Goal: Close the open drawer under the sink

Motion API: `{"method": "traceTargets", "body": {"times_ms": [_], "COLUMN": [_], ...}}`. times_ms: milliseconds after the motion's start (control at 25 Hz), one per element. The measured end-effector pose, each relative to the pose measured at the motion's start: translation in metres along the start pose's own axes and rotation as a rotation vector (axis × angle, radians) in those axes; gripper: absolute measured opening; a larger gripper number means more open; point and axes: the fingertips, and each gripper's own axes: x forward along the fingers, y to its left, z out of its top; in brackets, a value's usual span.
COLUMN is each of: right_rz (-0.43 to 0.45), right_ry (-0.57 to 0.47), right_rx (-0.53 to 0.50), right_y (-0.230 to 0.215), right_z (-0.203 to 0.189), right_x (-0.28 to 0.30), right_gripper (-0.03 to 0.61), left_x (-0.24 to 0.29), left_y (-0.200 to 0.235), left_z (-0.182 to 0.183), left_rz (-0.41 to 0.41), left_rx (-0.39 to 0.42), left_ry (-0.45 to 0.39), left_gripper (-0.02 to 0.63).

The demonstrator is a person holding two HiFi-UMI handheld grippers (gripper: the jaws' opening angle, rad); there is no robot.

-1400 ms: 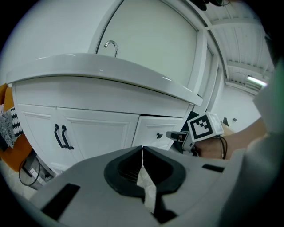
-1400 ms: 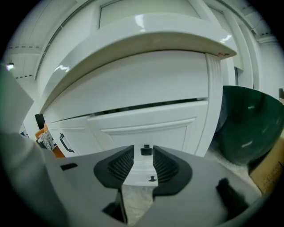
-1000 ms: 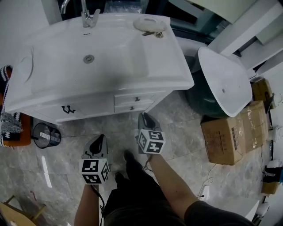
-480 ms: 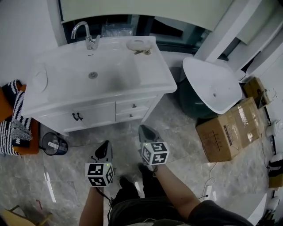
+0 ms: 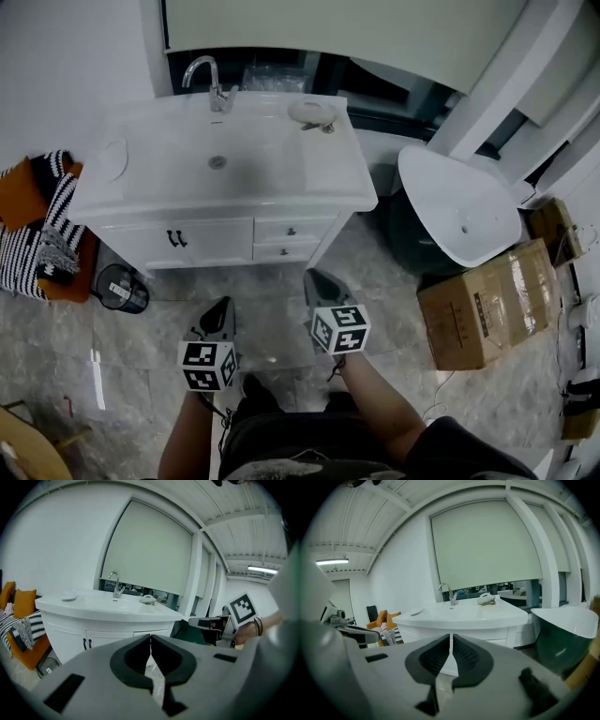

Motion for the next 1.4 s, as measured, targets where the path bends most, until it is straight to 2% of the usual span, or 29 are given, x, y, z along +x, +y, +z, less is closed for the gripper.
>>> {"method": "traceTargets", "body": {"times_ms": [240, 400, 920, 1160, 1400], "right_rz": [0.096, 0.173, 0.392, 0.447, 0.488], "right_ry": [-0.009, -0.024, -0.044, -0.011, 0.016], "right_rx": [-0.035, -0.058, -0.122, -0.145, -0.181], "right_y": [-0.025, -0.040, -0.098, -0.112, -0.107], "right_z": [0.006, 0.006, -0.012, -0.028, -0.044], "right_x": [-0.028, -0.052, -0.150, -0.185, -0.209], "right_gripper": [0.037, 0.038, 0.037, 0.035, 0.034], "left_x": [-0.012, -0.022, -0.071, -0.100, -0.122], "left_y": [-0.044, -0.087, -0.219, -0.269, -0.293], "left_z": [0.004, 0.002, -0.029, -0.050, -0.070], "left_rz": [0.101, 0.152, 0.390, 0.460, 0.497], "left_rx": [-0.018, -0.002, -0.068, -0.099, -0.126], "left_ry": [-0.050, -0.073, -0.164, -0.156, -0.140], "left_gripper": [0.015, 0.015, 0.015, 0.015, 0.015]}}
